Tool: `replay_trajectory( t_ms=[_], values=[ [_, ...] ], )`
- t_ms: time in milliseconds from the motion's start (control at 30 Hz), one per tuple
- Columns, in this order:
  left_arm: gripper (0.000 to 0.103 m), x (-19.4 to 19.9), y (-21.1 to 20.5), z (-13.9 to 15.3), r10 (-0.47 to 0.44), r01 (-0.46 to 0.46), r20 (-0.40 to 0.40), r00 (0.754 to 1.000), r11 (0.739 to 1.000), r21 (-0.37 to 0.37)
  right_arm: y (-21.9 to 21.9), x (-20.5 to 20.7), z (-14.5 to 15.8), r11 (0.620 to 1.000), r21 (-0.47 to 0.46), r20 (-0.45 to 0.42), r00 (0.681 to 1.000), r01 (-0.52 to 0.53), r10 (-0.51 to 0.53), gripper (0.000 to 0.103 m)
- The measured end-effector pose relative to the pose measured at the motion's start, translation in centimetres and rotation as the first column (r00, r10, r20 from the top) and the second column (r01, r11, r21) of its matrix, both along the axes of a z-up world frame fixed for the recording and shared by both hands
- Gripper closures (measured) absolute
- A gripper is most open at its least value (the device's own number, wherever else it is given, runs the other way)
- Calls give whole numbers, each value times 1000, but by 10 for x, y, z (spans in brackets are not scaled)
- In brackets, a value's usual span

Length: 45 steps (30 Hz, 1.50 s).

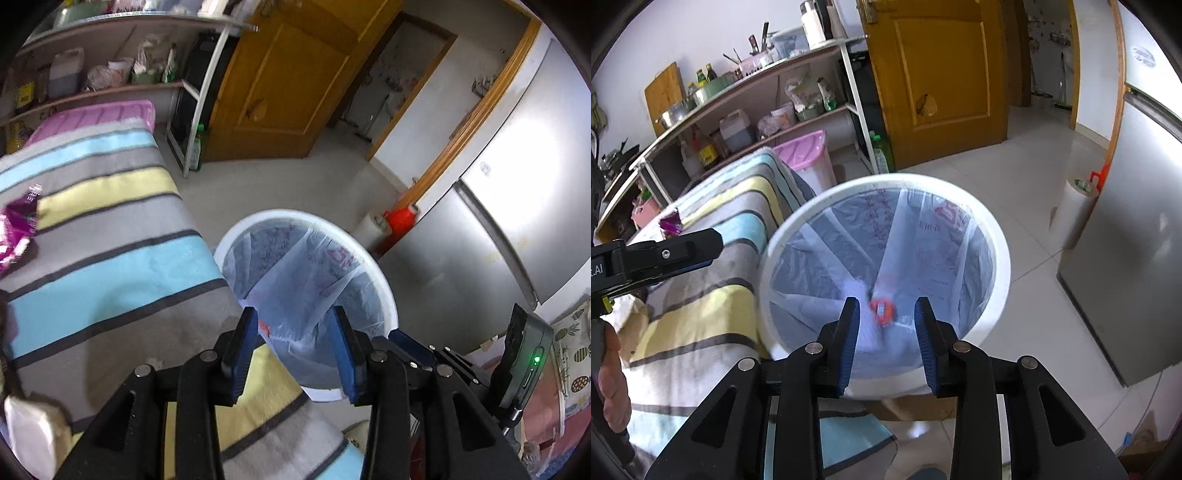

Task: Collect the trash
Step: 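Carry the cup and foam net to the wastebasket and open both grippers, then grasp the white paper bag with the right gripper while the left gripper grasps the second foam net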

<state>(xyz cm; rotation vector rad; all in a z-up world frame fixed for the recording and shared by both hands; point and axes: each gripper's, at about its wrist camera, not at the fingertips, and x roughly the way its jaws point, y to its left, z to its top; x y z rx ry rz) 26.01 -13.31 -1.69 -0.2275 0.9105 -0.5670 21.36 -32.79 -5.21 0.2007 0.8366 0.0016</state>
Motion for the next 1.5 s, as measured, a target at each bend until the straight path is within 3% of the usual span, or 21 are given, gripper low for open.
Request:
replay_trajectory(
  t_ms=[267,600,967,1133,1267,1500],
  values=[
    [61,-40,29,30,55,-57,105,993,998,14,38,-32,36,996,35,68,994,-84,82,71],
    [61,-88,101,39,159,-166,189,969,986,20,105,-62,58,971,52,116,967,-233,226,71],
    [61,-106,196,17,312,-332,193,930,939,84,173,-63,50,927,97,103,930,-362,352,60],
    [57,-103,216,7,331,-356,190,924,927,116,193,-55,45,915,118,88,922,-385,377,52],
    [50,-103,236,3,343,-372,201,917,920,124,209,-44,41,912,158,69,926,-377,371,50],
    [47,-101,256,0,345,-375,209,915,918,127,236,-21,29,906,227,21,932,-357,362,50]
  ],
)
